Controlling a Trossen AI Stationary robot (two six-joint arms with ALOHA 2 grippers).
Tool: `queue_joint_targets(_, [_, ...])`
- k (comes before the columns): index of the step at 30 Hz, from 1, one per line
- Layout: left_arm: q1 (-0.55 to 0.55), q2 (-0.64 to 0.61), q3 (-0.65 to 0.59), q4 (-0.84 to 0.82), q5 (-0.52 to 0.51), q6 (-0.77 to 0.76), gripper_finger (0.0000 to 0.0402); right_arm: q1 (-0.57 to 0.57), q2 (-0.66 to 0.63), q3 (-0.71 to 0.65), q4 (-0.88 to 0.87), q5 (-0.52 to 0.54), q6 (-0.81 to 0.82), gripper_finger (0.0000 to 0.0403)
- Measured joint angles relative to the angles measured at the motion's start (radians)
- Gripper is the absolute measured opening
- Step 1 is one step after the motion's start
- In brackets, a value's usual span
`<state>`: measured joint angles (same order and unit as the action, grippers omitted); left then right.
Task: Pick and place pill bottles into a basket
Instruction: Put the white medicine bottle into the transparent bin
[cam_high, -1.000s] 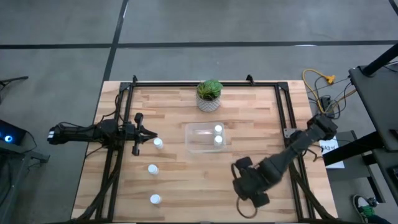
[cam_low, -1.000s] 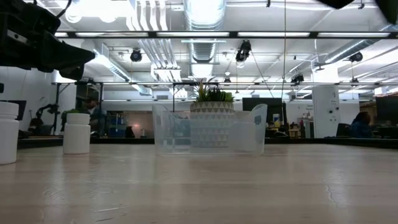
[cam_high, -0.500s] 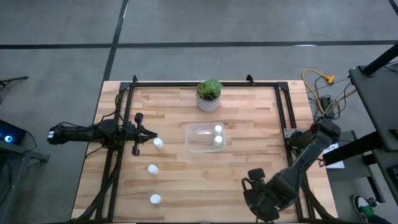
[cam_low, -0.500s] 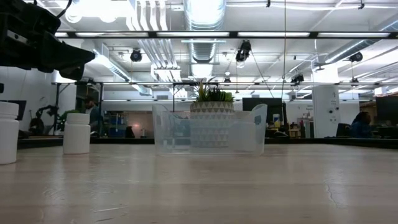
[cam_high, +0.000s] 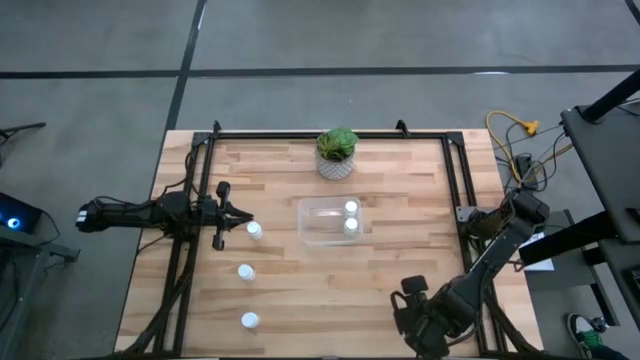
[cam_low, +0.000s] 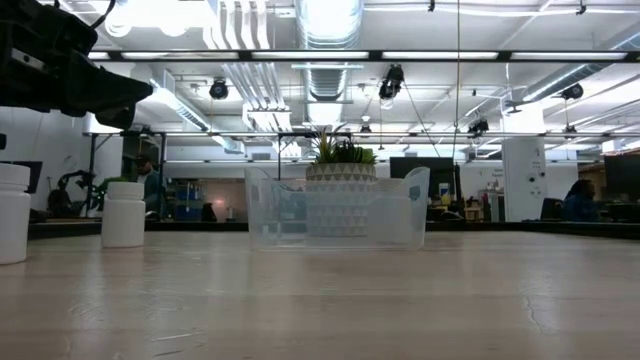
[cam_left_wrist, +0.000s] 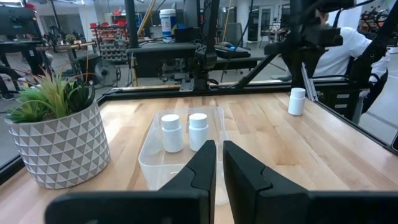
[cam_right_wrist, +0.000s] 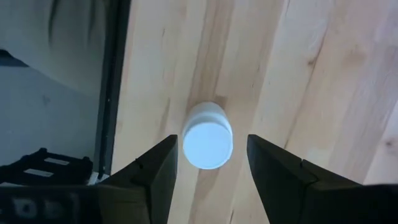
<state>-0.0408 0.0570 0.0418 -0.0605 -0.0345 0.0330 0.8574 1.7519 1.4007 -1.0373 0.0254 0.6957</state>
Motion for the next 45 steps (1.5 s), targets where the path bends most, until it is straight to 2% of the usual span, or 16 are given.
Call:
queue_joint_targets(5, [0.0, 0.0, 0.0, 0.0, 0.0, 0.0, 0.0012, 0.0, 0.0, -0.013, 0.001, -0.001, 0.001, 0.0187])
queue_joint_targets(16, [0.0, 0.0, 0.0, 0.0, 0.0, 0.0, 0.0012, 0.0, 0.017, -0.015, 0.017, -0.001, 0.003, 0.0258])
queue_joint_targets(22, [0.0, 0.0, 0.0, 0.0, 0.0, 0.0, 0.0012, 0.0, 0.068, -0.022, 0.024, -0.047, -0.018, 0.0274])
queue_joint_targets(40, [0.0, 0.001, 0.0, 0.0, 0.0, 0.0, 0.0012, 0.002, 0.097, -0.058, 0.055, -0.048, -0.026, 0.0248])
queue_joint_targets(45, [0.0, 0.001, 0.0, 0.0, 0.0, 0.0, 0.0012, 0.002, 0.097, -0.066, 0.062, -0.044, -0.026, 0.023])
